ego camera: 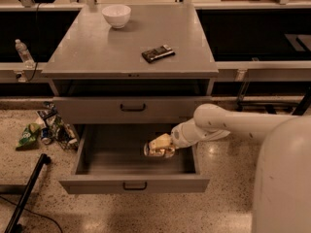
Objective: Place orange can into middle drawer
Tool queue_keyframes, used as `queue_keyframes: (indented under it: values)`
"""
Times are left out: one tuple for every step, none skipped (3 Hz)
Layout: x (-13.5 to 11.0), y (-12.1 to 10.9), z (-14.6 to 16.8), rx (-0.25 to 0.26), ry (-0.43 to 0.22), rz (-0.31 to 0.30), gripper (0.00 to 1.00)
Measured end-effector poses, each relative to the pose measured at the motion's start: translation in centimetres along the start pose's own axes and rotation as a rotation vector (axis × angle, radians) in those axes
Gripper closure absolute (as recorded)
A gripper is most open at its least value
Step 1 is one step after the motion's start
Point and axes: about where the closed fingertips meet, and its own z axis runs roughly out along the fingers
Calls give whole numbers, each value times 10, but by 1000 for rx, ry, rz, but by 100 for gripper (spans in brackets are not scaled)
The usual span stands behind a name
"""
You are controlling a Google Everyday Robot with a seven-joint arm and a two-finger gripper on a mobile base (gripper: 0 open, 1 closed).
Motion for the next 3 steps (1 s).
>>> queue_keyframes:
  values:
    - [4, -8, 29, 26, 19, 28, 100]
    - [6, -13, 53, 52, 51, 17, 82]
    - [9, -15, 64, 66, 67, 8, 58]
